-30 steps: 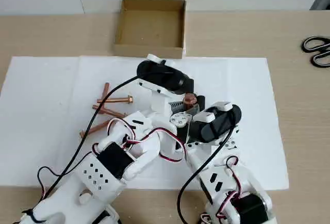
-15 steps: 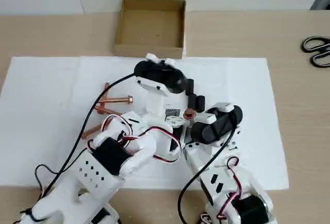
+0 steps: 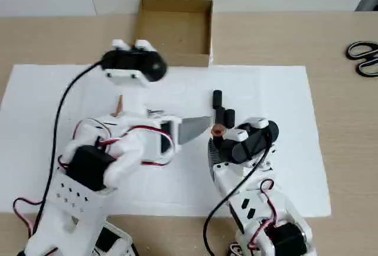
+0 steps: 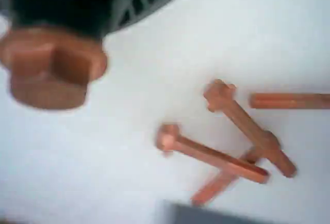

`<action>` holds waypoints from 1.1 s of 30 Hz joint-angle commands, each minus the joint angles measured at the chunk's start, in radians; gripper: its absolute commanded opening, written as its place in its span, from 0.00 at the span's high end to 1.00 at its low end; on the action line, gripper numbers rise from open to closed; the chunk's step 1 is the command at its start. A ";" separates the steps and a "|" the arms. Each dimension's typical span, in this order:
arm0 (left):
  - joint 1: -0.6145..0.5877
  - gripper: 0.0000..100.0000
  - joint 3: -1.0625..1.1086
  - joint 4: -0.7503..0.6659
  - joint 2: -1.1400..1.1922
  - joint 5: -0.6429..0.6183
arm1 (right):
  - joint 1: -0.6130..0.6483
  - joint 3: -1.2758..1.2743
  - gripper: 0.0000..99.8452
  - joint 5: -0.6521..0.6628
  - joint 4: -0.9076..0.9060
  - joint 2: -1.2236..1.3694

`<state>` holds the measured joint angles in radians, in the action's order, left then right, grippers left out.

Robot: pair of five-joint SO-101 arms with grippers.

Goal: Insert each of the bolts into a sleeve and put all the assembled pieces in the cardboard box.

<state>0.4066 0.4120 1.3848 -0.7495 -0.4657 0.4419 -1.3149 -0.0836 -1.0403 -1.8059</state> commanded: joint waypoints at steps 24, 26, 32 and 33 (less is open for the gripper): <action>-0.445 0.62 -0.038 0.061 -0.009 0.000 | -0.242 0.982 1.00 0.097 0.239 1.205; -0.445 0.62 -0.038 0.061 -0.009 0.000 | -0.242 1.060 1.00 0.095 0.335 1.343; -0.445 0.62 -0.013 0.057 -0.009 0.000 | -0.216 1.220 1.00 0.095 0.648 1.693; -0.445 0.62 -0.004 0.057 -0.009 0.000 | -0.208 1.234 1.00 0.097 0.699 1.741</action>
<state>-0.0353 0.4120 1.4400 -0.7495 -0.4672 0.2148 -0.1872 0.0084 -0.4971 -0.1780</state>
